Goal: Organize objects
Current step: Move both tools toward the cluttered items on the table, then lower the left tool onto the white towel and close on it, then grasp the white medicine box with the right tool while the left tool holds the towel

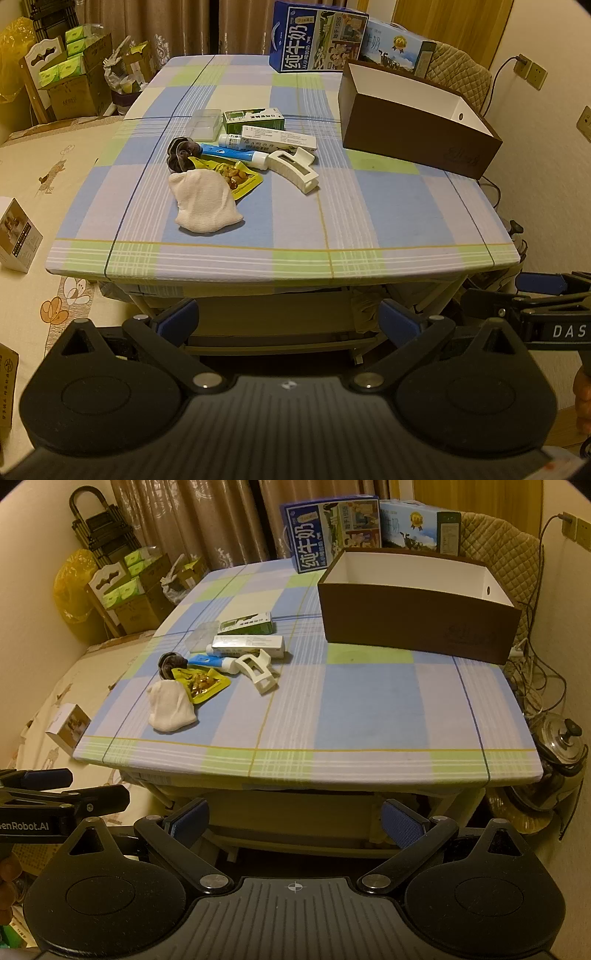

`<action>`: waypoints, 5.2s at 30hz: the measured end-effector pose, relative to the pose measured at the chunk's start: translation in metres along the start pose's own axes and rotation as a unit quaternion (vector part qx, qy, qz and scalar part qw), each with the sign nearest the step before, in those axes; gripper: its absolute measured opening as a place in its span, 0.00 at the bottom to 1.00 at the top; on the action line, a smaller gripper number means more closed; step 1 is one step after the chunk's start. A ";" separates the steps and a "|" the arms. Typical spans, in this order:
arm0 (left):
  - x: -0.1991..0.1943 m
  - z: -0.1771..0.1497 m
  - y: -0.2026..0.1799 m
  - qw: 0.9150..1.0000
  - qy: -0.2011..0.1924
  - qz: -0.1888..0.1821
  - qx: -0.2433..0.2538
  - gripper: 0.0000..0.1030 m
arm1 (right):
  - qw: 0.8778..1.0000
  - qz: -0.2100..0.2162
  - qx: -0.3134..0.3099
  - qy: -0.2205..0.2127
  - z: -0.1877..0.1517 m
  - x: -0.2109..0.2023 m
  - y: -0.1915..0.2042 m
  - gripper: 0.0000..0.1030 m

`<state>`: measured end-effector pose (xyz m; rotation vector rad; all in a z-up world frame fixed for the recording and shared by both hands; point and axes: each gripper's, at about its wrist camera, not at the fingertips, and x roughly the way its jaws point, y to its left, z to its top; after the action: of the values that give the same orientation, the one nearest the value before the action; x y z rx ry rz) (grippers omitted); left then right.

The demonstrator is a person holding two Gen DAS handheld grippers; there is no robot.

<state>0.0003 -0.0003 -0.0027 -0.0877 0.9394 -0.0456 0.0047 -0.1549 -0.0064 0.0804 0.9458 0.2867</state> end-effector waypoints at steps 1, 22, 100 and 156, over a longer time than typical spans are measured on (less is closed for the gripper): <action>0.000 0.000 0.000 1.000 0.000 0.000 0.000 0.99 | 1.000 0.000 0.000 0.000 0.000 0.000 0.000 0.95; 0.011 0.007 0.013 1.000 0.010 -0.002 -0.001 0.99 | 1.000 -0.003 0.000 0.009 0.009 0.011 0.007 0.95; 0.219 0.113 0.130 0.997 0.062 0.004 -0.041 0.70 | 0.996 -0.053 0.063 0.031 0.123 0.154 0.005 0.95; 0.130 0.104 0.163 0.950 -0.005 0.174 -0.261 0.49 | 0.869 0.138 -0.473 -0.039 0.206 0.298 0.040 0.22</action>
<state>0.1609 0.1574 -0.0617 -0.4094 0.9258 0.5321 0.3268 -0.0221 -0.1130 -0.6799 0.6268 0.9800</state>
